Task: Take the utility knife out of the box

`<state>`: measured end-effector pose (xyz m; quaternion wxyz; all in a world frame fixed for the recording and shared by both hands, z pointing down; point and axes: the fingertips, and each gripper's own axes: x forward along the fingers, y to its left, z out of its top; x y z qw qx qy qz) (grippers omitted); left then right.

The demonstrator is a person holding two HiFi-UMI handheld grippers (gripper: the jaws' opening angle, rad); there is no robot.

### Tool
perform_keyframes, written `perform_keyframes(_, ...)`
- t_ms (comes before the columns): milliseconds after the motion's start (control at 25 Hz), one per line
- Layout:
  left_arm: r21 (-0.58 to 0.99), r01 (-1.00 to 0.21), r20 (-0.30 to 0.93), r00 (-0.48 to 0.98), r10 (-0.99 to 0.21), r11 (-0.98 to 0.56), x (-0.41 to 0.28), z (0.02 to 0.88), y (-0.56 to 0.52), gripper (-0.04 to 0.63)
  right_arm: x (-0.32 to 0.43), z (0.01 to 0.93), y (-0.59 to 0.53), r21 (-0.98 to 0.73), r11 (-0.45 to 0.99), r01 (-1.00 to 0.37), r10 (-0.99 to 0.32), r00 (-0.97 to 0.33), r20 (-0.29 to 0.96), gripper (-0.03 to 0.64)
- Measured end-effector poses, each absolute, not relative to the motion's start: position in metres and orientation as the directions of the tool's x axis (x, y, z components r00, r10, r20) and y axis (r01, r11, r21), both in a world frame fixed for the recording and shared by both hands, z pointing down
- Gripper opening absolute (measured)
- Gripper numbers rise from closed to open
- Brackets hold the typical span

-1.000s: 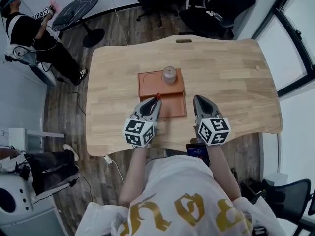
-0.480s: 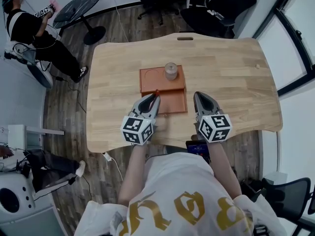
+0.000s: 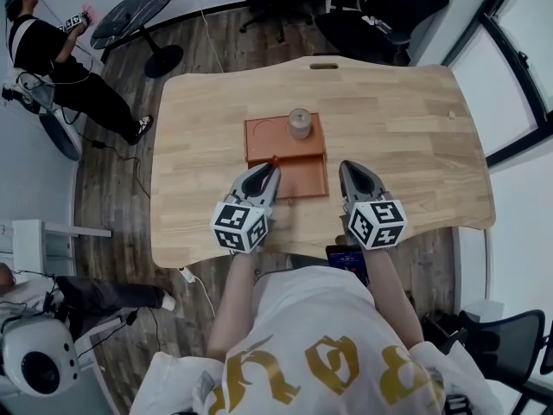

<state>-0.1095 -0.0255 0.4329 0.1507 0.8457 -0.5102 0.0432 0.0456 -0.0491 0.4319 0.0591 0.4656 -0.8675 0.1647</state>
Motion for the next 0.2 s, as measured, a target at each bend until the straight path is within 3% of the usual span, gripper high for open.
perform_keyframes(200, 0.214, -0.874, 0.226, 0.479, -0.848, -0.436, -0.1135, 0.4361, -0.0264, 0.055, 0.0441, 0.4362, -0.0493, -0.230, 0.506, -0.831, -0.789, -0.554, 0.264, 0.011)
